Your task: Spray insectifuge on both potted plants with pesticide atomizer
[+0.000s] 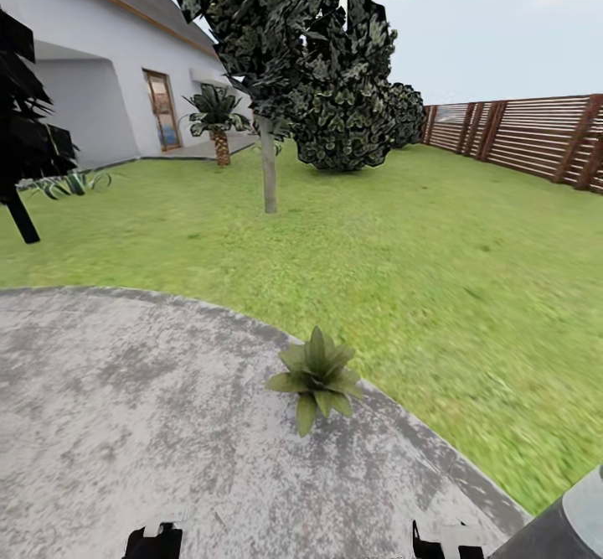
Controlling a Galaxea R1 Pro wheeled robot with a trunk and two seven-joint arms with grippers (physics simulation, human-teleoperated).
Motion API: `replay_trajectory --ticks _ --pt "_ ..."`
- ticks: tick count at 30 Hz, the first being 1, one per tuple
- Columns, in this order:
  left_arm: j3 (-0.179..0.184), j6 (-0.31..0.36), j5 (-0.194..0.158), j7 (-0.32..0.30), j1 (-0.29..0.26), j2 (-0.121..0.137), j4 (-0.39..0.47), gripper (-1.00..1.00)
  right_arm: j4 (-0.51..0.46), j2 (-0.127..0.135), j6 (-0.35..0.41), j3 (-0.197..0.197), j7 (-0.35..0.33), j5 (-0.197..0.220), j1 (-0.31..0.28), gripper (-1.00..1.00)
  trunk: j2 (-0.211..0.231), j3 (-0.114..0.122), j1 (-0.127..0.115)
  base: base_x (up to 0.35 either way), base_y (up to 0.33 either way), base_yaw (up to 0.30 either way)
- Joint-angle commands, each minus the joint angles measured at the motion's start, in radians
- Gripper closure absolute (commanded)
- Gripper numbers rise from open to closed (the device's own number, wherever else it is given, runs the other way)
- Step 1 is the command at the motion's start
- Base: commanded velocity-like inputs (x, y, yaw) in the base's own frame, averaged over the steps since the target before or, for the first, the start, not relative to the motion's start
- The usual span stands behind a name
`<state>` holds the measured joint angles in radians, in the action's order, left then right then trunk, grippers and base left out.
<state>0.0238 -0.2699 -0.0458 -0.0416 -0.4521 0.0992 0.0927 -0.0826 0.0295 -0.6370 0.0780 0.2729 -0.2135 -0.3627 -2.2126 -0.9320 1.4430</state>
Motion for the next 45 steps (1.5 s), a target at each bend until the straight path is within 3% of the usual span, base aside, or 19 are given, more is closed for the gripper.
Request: replay_trajectory --ticks 1,11,15,23,45 --pt "0.002 -0.003 -0.005 -0.004 0.000 0.000 -0.001 1.00 0.001 0.000 -0.003 0.008 0.003 -0.010 -0.001 -1.00 0.000 -0.001 0.000 0.000 0.000 -0.300" --pt "0.003 -0.003 -0.005 -0.004 0.000 0.000 -0.001 1.00 0.001 0.000 -0.003 0.008 -0.001 -0.014 -0.001 -1.00 0.000 -0.001 0.000 0.000 0.000 -0.156" --pt "-0.016 -0.022 -0.028 0.019 0.019 -0.006 0.006 1.00 0.009 -0.022 -0.013 0.024 0.022 -0.005 -0.001 -1.00 0.000 -0.001 0.000 0.020 0.001 0.000" --pt "-0.022 -0.030 -0.048 0.022 0.024 -0.006 0.012 1.00 0.006 -0.022 -0.006 0.023 0.026 -0.005 -0.001 -1.00 0.000 -0.001 0.000 0.171 0.066 0.000" --pt "-0.022 -0.031 -0.048 0.022 0.026 -0.006 0.012 1.00 0.007 -0.027 -0.006 0.022 0.025 -0.004 -0.001 -1.00 0.000 -0.001 0.000 0.181 0.225 -0.097"
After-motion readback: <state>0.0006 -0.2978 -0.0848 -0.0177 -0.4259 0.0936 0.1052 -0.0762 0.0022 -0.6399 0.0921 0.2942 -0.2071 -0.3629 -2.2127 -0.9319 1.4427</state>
